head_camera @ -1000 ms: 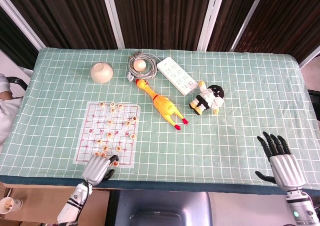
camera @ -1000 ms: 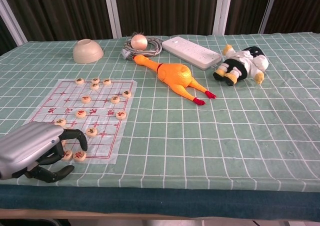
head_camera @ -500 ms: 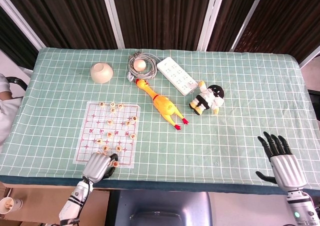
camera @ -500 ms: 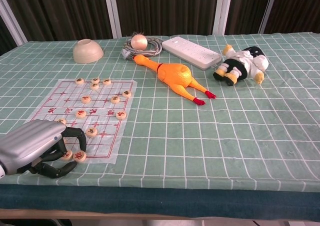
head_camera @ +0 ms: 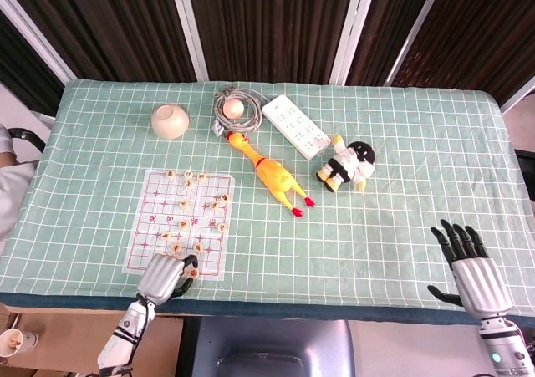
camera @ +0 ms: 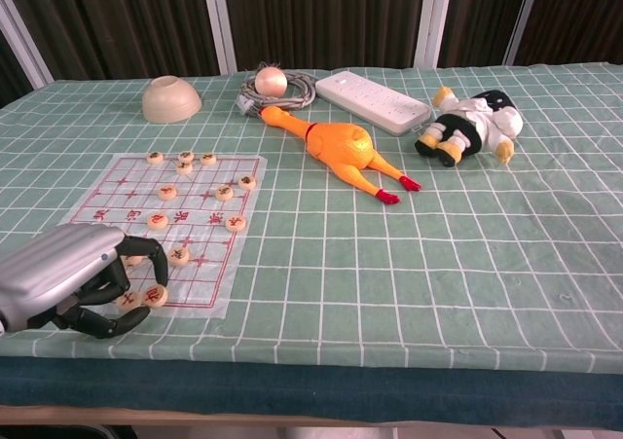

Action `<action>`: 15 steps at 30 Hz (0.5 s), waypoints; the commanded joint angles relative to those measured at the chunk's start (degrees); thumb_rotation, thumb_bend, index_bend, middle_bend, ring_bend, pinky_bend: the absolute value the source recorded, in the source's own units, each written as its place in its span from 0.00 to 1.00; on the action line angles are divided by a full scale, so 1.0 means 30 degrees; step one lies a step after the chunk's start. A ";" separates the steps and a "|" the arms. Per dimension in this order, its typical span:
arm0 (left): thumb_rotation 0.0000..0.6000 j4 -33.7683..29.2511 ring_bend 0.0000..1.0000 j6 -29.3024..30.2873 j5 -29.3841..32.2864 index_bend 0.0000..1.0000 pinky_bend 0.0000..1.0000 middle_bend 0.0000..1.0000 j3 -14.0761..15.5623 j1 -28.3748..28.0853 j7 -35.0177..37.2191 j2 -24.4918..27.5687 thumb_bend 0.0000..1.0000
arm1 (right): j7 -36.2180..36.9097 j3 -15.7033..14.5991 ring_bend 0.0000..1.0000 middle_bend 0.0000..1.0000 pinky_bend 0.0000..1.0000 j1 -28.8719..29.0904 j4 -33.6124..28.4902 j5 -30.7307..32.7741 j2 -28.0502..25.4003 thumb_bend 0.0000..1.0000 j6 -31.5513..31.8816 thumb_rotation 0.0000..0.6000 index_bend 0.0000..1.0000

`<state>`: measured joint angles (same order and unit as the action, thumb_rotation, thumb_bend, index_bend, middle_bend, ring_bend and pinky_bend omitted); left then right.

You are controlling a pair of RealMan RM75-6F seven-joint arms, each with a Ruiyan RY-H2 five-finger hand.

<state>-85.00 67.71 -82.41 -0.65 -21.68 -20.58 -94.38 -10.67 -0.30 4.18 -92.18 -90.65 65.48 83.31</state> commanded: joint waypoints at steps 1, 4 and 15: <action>1.00 -0.0681 1.00 0.0210 0.0101 0.52 1.00 1.00 -0.0410 -0.0072 0.0404 0.0337 0.35 | -0.0021 -0.0024 0.00 0.00 0.00 0.0011 -0.0011 -0.0018 0.0003 0.11 -0.0036 1.00 0.00; 1.00 -0.1072 1.00 0.0147 0.0420 0.52 1.00 1.00 -0.0945 -0.0318 0.0323 0.0630 0.35 | -0.0021 -0.0028 0.00 0.00 0.00 0.0005 -0.0028 -0.0004 0.0003 0.11 -0.0043 1.00 0.00; 1.00 -0.0420 1.00 -0.0819 0.3242 0.52 1.00 1.00 -0.2567 -0.1069 -0.0353 0.0752 0.34 | 0.0015 -0.0041 0.00 0.00 0.00 -0.0034 -0.0040 -0.0042 -0.0036 0.11 0.0032 1.00 0.00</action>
<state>-86.76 65.73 -73.26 -7.94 -24.52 -21.63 -92.10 -10.61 -0.43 4.08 -92.29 -90.80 65.38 83.42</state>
